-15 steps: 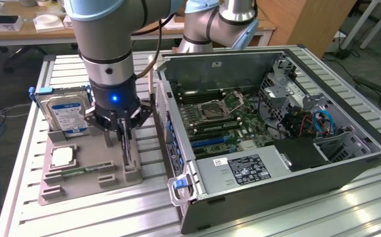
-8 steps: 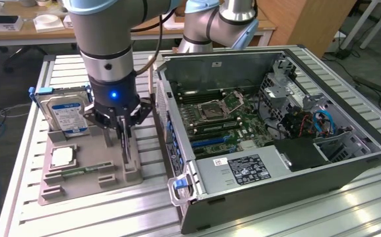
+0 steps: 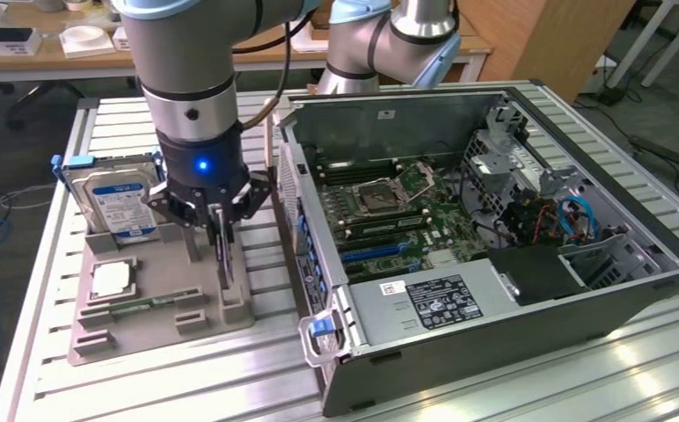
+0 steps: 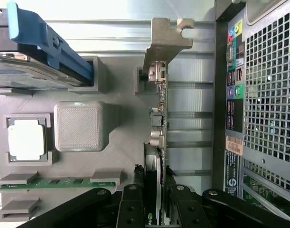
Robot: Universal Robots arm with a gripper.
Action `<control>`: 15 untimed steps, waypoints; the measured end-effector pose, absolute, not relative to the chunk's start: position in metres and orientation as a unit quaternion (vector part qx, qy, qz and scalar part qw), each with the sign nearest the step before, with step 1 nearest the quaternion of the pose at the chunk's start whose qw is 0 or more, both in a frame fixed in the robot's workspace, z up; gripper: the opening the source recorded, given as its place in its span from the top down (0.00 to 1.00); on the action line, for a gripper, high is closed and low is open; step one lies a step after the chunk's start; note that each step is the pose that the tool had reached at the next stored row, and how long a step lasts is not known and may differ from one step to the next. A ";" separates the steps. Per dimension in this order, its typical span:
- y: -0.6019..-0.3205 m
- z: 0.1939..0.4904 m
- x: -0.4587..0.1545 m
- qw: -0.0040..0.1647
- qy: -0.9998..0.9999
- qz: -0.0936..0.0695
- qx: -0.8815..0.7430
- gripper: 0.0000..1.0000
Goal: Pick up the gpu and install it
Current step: 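Pick up the gpu and move the gpu toward the slot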
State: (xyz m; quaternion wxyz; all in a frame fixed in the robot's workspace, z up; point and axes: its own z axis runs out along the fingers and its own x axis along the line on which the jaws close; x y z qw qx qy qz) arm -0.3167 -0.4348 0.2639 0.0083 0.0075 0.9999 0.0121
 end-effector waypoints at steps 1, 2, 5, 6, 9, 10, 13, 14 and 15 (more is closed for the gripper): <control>-0.435 0.264 -0.317 0.008 1.000 0.012 0.005 0.73; -0.435 0.264 -0.317 0.008 1.000 0.012 0.003 0.73; -0.435 0.264 -0.317 0.008 1.000 0.012 -0.007 0.73; -0.435 0.264 -0.317 0.008 1.000 0.012 -0.011 0.73; -0.435 0.265 -0.317 0.009 1.000 0.012 -0.020 0.73; -0.435 0.265 -0.317 0.009 1.000 0.012 -0.022 0.73; -0.435 0.267 -0.317 0.011 1.000 0.012 -0.026 0.73; -0.435 0.268 -0.317 0.011 1.000 0.012 -0.026 0.73; -0.435 0.269 -0.317 0.012 1.000 0.012 -0.026 0.73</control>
